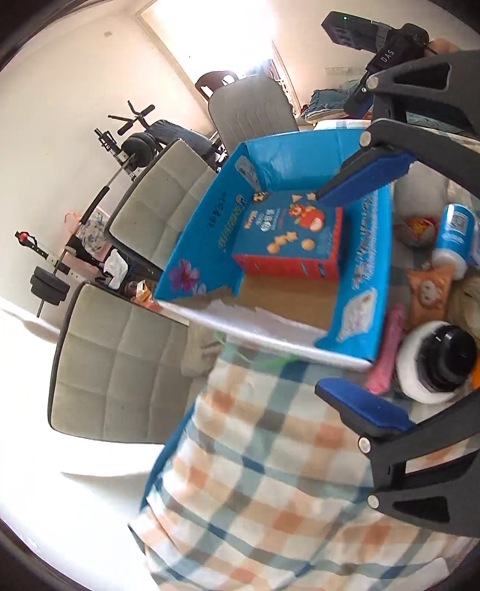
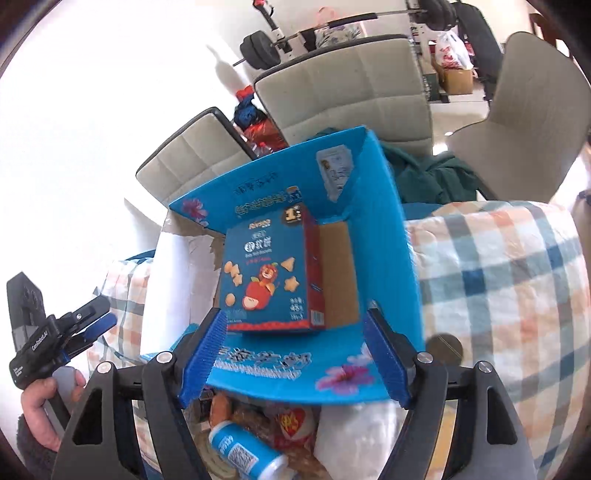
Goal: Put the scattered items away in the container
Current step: 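Lower the biscuit box into the blue box and open the right tool, then carry the white bag into the box with the right tool while the left tool places the black-capped bottle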
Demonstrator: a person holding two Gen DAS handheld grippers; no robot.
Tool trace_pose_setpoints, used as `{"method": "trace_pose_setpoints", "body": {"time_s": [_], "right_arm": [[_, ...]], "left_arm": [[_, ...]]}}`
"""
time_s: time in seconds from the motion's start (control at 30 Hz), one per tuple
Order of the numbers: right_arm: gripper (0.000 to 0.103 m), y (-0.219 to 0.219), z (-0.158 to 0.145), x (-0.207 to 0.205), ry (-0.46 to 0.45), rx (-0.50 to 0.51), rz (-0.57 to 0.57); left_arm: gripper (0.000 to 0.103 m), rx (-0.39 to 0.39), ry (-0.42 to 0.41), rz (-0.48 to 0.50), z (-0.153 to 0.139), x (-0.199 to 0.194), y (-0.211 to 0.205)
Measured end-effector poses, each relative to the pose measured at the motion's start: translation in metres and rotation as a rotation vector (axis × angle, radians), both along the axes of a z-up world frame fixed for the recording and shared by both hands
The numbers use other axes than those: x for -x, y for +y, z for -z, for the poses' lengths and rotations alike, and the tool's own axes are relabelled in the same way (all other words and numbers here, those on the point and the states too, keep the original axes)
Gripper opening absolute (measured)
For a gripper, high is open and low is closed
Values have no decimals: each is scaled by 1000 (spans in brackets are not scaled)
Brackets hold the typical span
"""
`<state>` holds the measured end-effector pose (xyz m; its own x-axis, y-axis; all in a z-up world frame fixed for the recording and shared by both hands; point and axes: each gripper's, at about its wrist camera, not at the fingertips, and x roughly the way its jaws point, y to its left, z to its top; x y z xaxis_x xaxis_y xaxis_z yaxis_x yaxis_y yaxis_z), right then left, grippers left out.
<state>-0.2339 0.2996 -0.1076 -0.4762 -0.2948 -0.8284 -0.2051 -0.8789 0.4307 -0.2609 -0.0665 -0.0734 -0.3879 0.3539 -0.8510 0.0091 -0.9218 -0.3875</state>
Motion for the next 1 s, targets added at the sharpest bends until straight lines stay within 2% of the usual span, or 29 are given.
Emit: {"method": "trace_pose_setpoints", "body": {"time_s": [0.17,0.23,0.3,0.37,0.53,0.6,0.7,0.77,0.8,0.83,0.87,0.93,1.0], "right_arm": [[79,21,9,-83,-32,55,132],[79,24,20,-102,-56,66,138],[79,17,32,-112,-73,46,131],[79,12,45,-114,-97,31,120],[79,2,66,-108,-140,-31,109],[79,-1,74,-103,-160,-61,103],[79,-10,79,-90,-156,-113,65],[79,-21,80,-80,-173,-180,14],[79,-28,80,-75,-190,-213,-15],[78,-37,81,-72,-203,-248,-54],[67,-44,81,-70,-207,-283,-78],[58,-59,81,-69,-212,-387,-127],[54,-65,80,-72,-195,-417,-136]], "left_arm": [[95,80,-48,-4,26,-38,-10],[95,95,-62,25,38,-45,-1],[95,146,-61,53,46,-47,10],[95,194,-58,68,54,-48,19],[96,234,-71,66,79,-47,28],[97,271,-65,50,87,-45,28],[96,266,-99,31,105,-40,21],[84,259,-127,15,117,-40,14],[83,254,-120,11,119,-41,12],[83,243,-110,4,120,-42,9],[83,233,-107,-2,120,-44,7],[83,220,-106,-8,118,-47,4],[83,197,-102,-15,116,-51,1]]}}
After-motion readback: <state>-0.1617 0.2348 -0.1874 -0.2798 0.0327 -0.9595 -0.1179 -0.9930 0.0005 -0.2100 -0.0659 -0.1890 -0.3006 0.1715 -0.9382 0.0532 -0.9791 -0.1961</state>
